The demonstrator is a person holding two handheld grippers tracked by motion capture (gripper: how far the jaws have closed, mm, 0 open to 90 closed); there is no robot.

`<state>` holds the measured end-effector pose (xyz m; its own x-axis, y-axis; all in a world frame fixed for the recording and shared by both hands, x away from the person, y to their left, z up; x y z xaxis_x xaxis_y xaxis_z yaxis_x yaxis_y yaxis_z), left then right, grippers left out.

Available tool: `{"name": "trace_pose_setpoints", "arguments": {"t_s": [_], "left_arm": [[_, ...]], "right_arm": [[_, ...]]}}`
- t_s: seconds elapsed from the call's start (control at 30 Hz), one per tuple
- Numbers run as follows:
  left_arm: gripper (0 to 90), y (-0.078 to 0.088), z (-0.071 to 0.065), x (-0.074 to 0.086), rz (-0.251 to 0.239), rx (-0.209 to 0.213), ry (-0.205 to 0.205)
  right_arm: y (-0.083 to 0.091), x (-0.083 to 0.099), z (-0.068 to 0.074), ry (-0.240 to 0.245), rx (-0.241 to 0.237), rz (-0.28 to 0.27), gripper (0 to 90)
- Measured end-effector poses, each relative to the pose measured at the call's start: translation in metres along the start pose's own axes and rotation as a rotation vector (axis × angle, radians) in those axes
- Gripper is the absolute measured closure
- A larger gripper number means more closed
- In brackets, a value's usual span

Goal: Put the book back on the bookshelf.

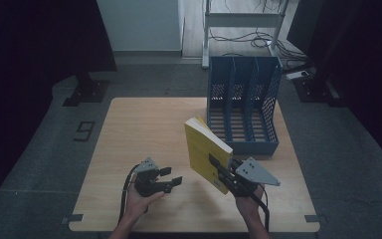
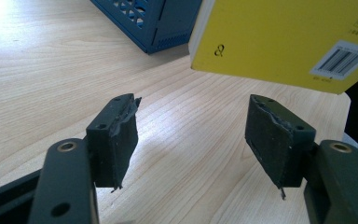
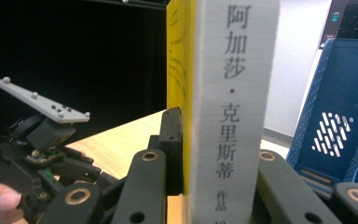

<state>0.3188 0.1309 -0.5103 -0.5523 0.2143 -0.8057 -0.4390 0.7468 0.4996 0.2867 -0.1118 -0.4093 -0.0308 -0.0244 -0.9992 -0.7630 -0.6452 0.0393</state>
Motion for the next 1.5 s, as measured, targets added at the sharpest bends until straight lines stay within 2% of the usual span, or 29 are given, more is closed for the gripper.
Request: {"name": "trace_pose_setpoints", "arguments": {"t_s": [0.1,0.4,0.57,1.0,1.13,1.33,1.5], "left_arm": [[34.5,-0.001,0.001,0.002,0.002,0.008,0.017],[34.7,-0.002,0.001,0.005,0.008,0.013,0.017],[34.6,0.0,0.002,0.004,0.002,0.011,0.023],[34.6,0.005,0.007,0.003,-0.01,0.009,0.039],[34.6,0.005,0.007,0.003,-0.006,0.004,0.039],[34.6,0.004,0.007,0.004,0.0,-0.003,0.037],[34.6,0.005,0.008,0.004,0.0,-0.004,0.041]], "right_arm": [[-0.002,-0.002,-0.001,-0.003,0.003,-0.003,75.0],[-0.005,-0.016,-0.002,0.0,0.016,-0.018,75.0],[-0.009,-0.023,-0.008,-0.02,0.02,-0.025,75.0],[-0.017,-0.045,-0.013,0.014,0.032,-0.045,75.0],[-0.021,-0.049,-0.017,0.028,0.05,-0.046,74.9],[-0.026,-0.053,-0.023,0.014,0.061,-0.06,75.0],[-0.029,-0.056,-0.027,0.024,0.085,-0.06,75.0]]}}
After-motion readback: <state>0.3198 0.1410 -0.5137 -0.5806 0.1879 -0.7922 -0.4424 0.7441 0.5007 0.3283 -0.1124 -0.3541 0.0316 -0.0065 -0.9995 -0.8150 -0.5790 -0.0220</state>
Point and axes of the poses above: each handheld gripper's, and its own axes: y roughly backward along the jaws, x roughly out of its underside, z roughly to its left, the point moved 4 cm from there along -y, roughly forward along the jaws
